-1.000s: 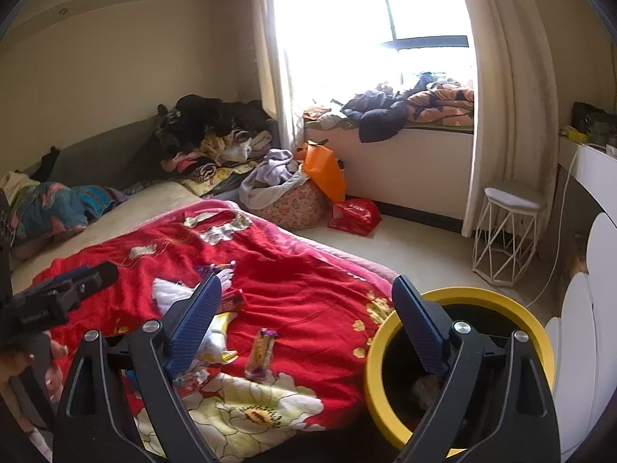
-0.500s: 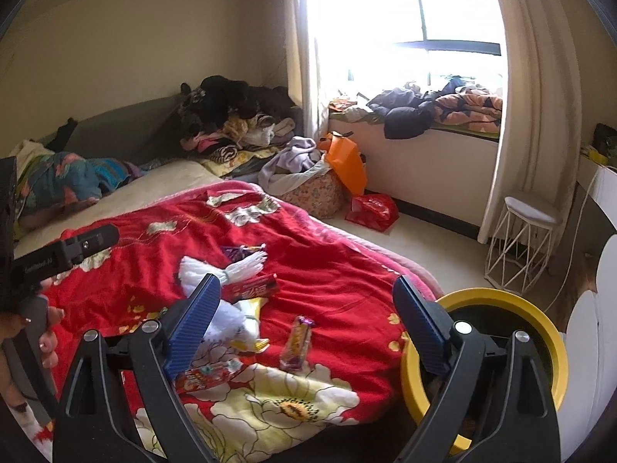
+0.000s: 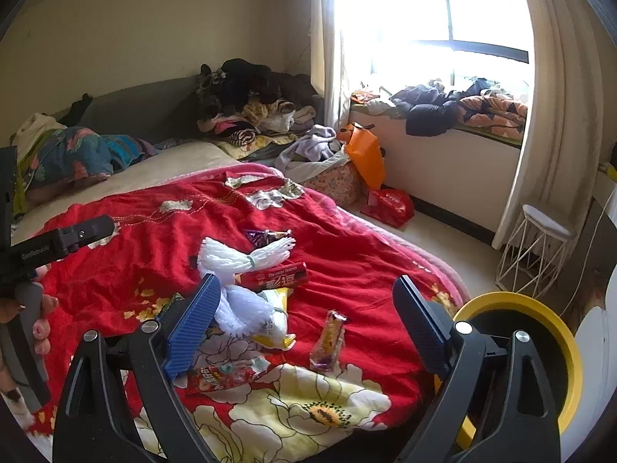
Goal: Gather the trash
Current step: 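Move both tools back over the trash on the bedspread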
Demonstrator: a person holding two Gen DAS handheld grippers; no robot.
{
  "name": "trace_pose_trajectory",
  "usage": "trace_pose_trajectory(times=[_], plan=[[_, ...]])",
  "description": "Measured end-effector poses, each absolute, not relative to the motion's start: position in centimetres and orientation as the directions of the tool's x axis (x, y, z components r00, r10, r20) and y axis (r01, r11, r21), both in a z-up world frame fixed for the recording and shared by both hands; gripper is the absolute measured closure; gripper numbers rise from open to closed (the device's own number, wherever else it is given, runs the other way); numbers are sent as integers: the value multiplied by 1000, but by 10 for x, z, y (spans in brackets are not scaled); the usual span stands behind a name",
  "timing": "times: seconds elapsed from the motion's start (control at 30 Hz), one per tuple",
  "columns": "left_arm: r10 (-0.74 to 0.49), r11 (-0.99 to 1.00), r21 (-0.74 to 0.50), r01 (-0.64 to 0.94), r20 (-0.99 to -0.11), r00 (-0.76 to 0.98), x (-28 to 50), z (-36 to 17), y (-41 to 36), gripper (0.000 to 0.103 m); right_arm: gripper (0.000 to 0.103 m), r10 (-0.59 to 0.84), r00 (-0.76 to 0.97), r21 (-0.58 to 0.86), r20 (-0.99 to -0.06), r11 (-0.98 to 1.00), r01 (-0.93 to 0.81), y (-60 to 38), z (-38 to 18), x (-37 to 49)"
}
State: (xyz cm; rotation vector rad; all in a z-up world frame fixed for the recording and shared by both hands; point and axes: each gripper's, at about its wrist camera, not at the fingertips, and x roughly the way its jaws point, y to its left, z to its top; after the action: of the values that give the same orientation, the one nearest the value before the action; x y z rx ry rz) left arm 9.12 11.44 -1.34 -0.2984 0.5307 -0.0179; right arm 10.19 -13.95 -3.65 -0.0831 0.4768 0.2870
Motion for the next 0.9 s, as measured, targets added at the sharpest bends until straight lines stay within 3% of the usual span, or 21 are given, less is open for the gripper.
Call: trace_pose_trajectory(times=[0.27,0.53,0.9], plan=[[-100,941,-318,-111,-577,810,102,-45,125,10,15,212,826,-56,-523,958,-281,-131,-61,126],[-162,944,-321,-79,-658,736,112,-78,106,14,15,175,781,16,-599,978,-207,-155,-89,160],[-225,952,-307,-10,-717,660,120,-101,73,23,26,178,735,53,-654,980,-190,-172,-116,175]])
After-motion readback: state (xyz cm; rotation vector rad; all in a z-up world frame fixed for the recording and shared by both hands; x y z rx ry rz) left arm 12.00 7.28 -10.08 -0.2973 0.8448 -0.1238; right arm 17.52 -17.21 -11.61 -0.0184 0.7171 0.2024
